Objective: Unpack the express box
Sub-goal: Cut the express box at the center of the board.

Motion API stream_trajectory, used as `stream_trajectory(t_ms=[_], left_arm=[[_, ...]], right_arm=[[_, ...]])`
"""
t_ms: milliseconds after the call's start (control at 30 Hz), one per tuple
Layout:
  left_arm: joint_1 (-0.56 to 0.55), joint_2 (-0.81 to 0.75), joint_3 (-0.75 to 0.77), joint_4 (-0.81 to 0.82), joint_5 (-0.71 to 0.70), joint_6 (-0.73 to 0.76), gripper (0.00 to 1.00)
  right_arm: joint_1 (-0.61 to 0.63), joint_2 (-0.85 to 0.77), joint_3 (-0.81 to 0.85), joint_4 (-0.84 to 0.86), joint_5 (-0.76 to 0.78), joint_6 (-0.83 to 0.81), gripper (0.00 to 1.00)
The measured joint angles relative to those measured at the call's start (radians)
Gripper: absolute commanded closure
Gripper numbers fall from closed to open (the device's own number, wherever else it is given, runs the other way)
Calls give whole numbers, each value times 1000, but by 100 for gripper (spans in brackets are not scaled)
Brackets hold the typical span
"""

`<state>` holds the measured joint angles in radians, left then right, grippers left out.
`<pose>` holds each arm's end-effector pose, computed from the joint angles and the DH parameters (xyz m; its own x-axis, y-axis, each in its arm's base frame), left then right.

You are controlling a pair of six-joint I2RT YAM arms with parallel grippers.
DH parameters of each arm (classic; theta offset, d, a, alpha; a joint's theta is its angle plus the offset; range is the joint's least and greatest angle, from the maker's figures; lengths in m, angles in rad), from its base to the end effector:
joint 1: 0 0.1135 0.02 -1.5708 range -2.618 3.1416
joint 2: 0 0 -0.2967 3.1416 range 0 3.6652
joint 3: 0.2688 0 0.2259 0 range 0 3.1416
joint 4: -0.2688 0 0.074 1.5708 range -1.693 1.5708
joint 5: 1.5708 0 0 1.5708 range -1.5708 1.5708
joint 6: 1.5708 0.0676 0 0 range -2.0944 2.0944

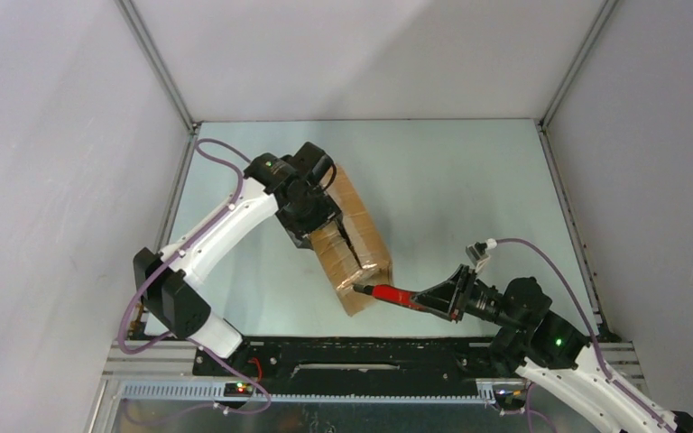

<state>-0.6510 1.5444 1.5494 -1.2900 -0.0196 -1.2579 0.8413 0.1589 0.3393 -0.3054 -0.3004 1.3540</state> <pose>0.2152 -0.1623 0.3353 -0.8072 -0.5809 -0.1047 -0.5410 0.7990 -0.2624 0.0304 0.0640 0.2413 -0.9044 0.3880 -0.1774 -0.1141 0.1806 0.9769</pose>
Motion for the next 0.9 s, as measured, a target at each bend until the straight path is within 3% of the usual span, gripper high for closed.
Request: stream_trajectory(t_ms=[900], left_arm=[[5,-71,-88,79,49,5,100]], right_arm=[[-9,-17,19,-61,-15,-34,100]])
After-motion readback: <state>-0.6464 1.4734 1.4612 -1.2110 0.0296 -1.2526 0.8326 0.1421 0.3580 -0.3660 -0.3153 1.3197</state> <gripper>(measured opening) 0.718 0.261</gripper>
